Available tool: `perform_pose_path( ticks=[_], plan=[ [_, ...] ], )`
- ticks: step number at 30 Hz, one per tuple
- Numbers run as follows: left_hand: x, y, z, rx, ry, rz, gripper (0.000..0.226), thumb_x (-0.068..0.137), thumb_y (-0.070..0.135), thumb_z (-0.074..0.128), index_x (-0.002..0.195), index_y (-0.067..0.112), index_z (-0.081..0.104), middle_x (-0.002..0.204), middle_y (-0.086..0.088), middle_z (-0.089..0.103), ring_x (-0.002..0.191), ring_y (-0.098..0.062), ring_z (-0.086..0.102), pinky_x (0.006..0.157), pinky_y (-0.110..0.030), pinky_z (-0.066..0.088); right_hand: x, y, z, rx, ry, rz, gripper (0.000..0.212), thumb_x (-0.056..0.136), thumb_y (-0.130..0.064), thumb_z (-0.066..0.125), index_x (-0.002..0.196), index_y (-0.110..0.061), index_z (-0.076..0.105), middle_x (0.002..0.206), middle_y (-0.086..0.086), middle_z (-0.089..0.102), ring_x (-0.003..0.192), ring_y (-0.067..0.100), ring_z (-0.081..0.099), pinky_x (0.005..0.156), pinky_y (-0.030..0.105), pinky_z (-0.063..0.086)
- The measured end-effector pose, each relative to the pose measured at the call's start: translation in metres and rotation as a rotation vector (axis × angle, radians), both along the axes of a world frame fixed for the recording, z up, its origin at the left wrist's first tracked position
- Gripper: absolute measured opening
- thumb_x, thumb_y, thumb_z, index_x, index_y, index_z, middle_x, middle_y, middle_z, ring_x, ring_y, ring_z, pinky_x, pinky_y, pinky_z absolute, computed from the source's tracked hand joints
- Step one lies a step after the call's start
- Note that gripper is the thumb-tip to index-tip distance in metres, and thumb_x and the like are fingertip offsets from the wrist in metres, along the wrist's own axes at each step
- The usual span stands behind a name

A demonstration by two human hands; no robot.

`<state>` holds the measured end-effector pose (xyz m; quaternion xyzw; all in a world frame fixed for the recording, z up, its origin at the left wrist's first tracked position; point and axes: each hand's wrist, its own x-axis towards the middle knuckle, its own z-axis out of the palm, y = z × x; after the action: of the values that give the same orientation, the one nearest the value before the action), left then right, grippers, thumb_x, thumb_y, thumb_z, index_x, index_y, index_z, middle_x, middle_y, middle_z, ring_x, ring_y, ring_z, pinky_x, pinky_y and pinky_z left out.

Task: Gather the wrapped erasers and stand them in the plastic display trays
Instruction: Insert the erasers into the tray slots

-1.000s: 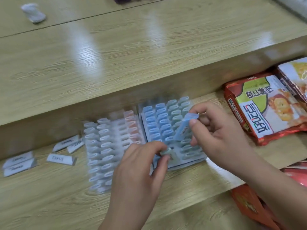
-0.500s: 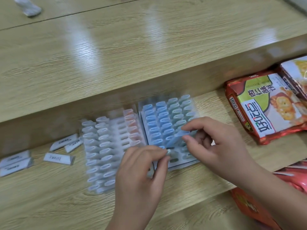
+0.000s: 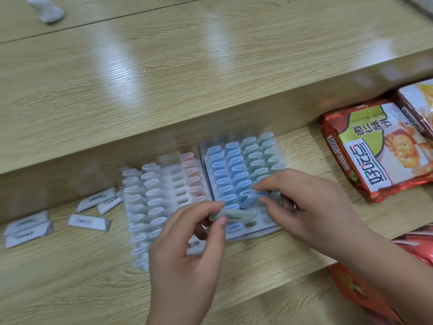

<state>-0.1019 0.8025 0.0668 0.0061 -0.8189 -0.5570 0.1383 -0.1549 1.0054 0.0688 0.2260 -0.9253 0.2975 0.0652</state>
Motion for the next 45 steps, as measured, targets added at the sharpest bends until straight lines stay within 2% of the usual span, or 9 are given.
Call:
perform_pose_path(
  ticks=[5,9,15,18,22,24,26,30,45],
  plan=[
    [0.000,-0.004,0.001,0.062,-0.038,0.031,0.020,0.083,0.032,0.068,0.100,0.041,0.069,0.092,0.006,0.070,0.076,-0.022,0.063,0.071,-0.037,0.054,0.002,0.002,0.001,0.068,0.058,0.062,0.012,0.091,-0.025,0.060,0.094,-0.026,0.072,0.100,-0.014,0.069,0.084,0.010,0.068,0.054,0.030,0.051],
    [0.000,-0.005,0.004,0.119,-0.076,0.041,0.022,0.082,0.025,0.072,0.097,0.042,0.069,0.090,0.008,0.071,0.078,-0.019,0.065,0.073,-0.024,0.053,0.001,-0.001,0.008,0.157,-0.006,0.045,0.019,0.088,-0.029,0.059,0.102,-0.035,0.071,0.110,-0.017,0.062,0.088,0.006,0.062,0.056,0.027,0.048],
    [-0.004,0.006,0.011,0.309,-0.169,0.069,0.019,0.081,0.015,0.079,0.091,0.028,0.070,0.087,0.003,0.074,0.080,-0.013,0.070,0.071,-0.018,0.053,0.013,-0.009,0.019,-0.478,-0.296,-0.078,0.018,0.077,-0.039,0.072,0.095,-0.039,0.069,0.085,-0.007,0.069,0.066,0.009,0.058,0.060,0.022,0.047],
    [-0.006,0.015,0.017,0.430,-0.260,0.073,0.013,0.075,0.017,0.074,0.086,0.020,0.070,0.077,-0.003,0.074,0.072,-0.015,0.070,0.067,-0.020,0.055,0.014,-0.011,0.019,-0.869,-0.396,-0.161,0.025,0.075,-0.026,0.078,0.096,-0.034,0.068,0.089,0.002,0.072,0.077,0.012,0.064,0.064,0.024,0.054],
    [-0.006,0.022,0.016,0.515,-0.317,0.064,0.015,0.072,0.023,0.071,0.087,0.021,0.068,0.072,-0.007,0.073,0.071,-0.014,0.071,0.067,-0.018,0.053,0.017,-0.009,0.019,-0.905,-0.389,-0.205,0.018,0.075,-0.018,0.075,0.091,-0.027,0.074,0.091,0.002,0.073,0.079,0.010,0.066,0.065,0.020,0.054],
    [-0.003,0.022,0.012,0.383,-0.307,0.019,0.020,0.079,0.023,0.073,0.094,0.033,0.066,0.085,0.004,0.075,0.078,-0.014,0.071,0.070,-0.020,0.053,0.017,-0.007,0.021,-0.822,-0.311,-0.235,0.014,0.077,-0.019,0.074,0.086,-0.029,0.076,0.090,-0.006,0.074,0.081,0.007,0.068,0.067,0.018,0.054],
    [0.002,0.018,0.006,0.108,-0.249,-0.013,0.030,0.087,0.023,0.071,0.104,0.045,0.062,0.097,0.015,0.069,0.083,-0.013,0.066,0.066,-0.019,0.051,0.015,0.000,0.021,-0.489,-0.108,-0.141,0.011,0.086,-0.023,0.073,0.095,-0.030,0.075,0.094,-0.016,0.073,0.088,0.005,0.068,0.075,0.018,0.052],
    [0.008,0.014,-0.009,-0.265,-0.135,-0.063,0.030,0.093,0.015,0.062,0.120,0.029,0.066,0.123,0.018,0.054,0.115,-0.010,0.057,0.086,-0.031,0.055,0.012,0.009,0.006,-0.073,0.076,0.005,0.018,0.090,-0.026,0.065,0.103,-0.020,0.076,0.100,-0.013,0.072,0.088,0.008,0.066,0.080,0.029,0.050],
    [0.009,0.010,-0.017,-0.218,-0.140,-0.105,0.030,0.097,0.027,0.054,0.125,0.024,0.065,0.131,0.015,0.048,0.118,0.000,0.054,0.093,-0.030,0.052,0.023,-0.001,-0.014,0.230,0.241,0.162,0.022,0.094,-0.026,0.060,0.108,-0.021,0.076,0.104,-0.001,0.071,0.086,0.026,0.060,0.073,0.040,0.047]
  ],
)
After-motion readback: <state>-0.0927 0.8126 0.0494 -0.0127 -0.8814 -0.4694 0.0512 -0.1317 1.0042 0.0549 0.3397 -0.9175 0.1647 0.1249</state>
